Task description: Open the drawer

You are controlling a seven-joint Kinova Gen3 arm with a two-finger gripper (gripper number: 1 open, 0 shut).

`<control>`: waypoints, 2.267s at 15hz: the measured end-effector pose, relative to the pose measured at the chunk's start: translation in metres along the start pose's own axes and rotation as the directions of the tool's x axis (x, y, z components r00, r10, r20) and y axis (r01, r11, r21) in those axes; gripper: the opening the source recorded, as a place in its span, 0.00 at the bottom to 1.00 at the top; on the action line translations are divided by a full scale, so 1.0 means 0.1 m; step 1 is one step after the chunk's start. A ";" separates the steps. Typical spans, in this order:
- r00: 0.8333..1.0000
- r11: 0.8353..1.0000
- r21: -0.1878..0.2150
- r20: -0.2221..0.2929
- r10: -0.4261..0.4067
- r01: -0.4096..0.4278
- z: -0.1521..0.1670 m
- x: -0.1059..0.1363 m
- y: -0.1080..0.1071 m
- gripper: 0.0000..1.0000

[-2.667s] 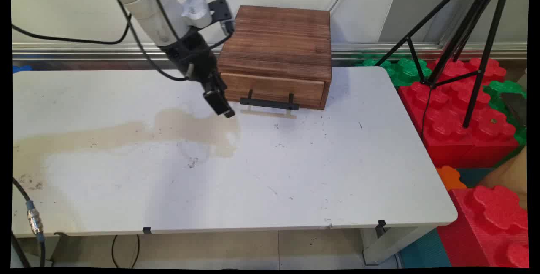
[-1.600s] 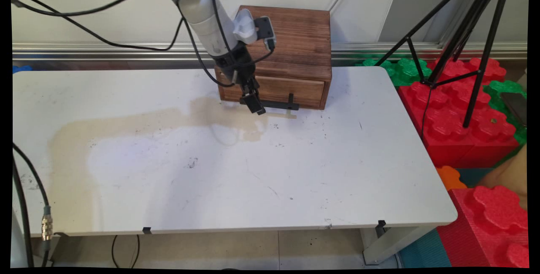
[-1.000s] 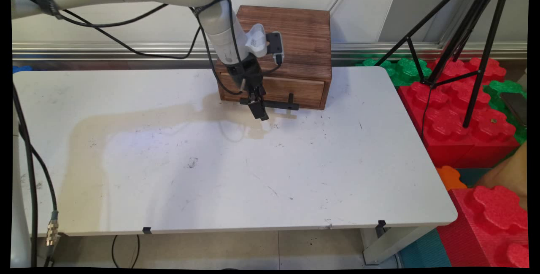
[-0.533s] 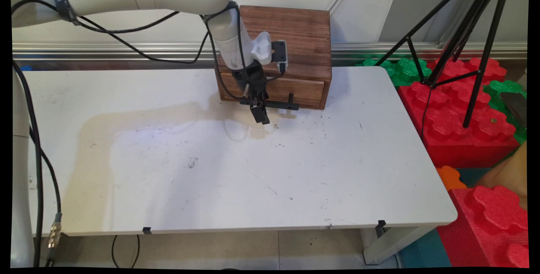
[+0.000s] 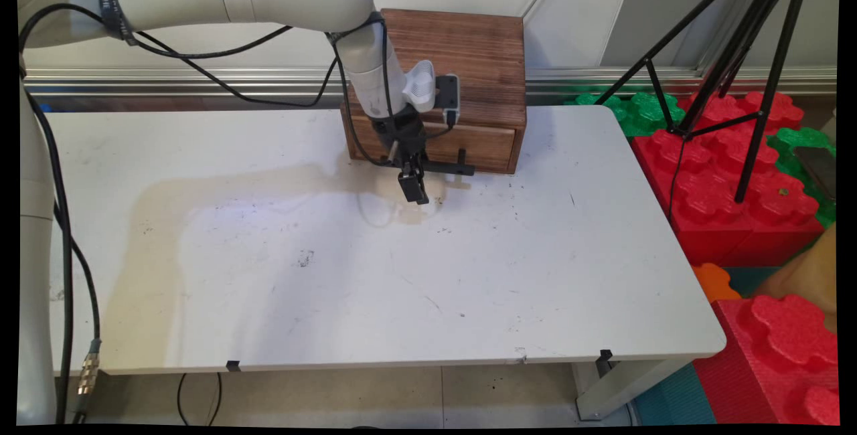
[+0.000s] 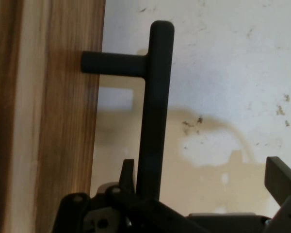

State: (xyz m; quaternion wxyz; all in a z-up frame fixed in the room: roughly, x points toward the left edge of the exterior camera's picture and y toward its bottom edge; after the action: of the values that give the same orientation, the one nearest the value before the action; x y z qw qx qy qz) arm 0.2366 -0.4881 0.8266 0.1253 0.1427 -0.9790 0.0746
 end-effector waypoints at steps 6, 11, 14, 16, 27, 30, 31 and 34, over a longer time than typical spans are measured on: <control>1.000 1.000 -0.016 -0.002 0.014 -0.014 0.04 0.05 0.11 1.00; 1.000 0.999 -0.029 -0.009 0.013 -0.013 0.04 0.09 0.23 1.00; 1.000 0.999 -0.038 -0.012 0.009 -0.009 0.03 0.10 0.30 1.00; 1.000 0.999 -0.047 -0.014 0.005 -0.005 0.02 0.10 0.38 1.00; 1.000 0.995 -0.096 -0.023 0.001 -0.003 -0.04 0.13 0.78 1.00; 1.000 0.994 -0.109 -0.024 0.002 -0.005 -0.06 0.13 0.90 1.00; 1.000 0.994 -0.112 -0.023 0.004 -0.007 -0.07 0.13 0.93 1.00; 1.000 0.992 -0.121 -0.023 0.015 -0.018 -0.09 0.13 1.04 1.00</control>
State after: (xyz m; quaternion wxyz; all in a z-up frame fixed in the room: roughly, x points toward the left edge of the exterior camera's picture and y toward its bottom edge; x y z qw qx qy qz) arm 0.1958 -0.3915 0.8271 0.1438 0.1259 -0.9814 0.0176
